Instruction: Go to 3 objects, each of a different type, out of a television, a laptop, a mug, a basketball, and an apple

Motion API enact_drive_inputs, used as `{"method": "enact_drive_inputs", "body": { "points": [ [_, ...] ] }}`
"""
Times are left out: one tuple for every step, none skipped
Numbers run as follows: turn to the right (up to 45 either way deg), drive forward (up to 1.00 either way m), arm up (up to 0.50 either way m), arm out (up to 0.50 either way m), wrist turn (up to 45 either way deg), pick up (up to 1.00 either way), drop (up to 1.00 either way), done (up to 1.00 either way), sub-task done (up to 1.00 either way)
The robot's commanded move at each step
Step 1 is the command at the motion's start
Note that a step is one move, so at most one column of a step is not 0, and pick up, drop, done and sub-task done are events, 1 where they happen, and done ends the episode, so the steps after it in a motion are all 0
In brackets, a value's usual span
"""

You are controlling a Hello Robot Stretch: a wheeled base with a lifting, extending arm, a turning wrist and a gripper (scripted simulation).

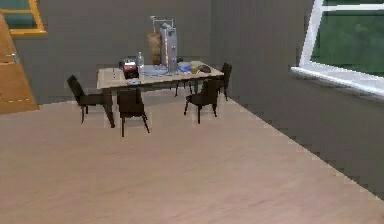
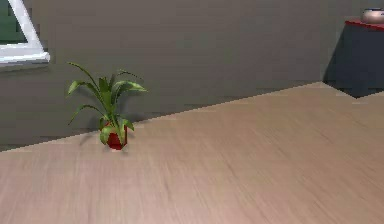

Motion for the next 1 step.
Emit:
{"method": "enact_drive_inputs", "body": {
  "points": [
    [0.0,1.0,0.0,0.0,0.0,0.0,0.0,0.0,0.0]
  ]
}}
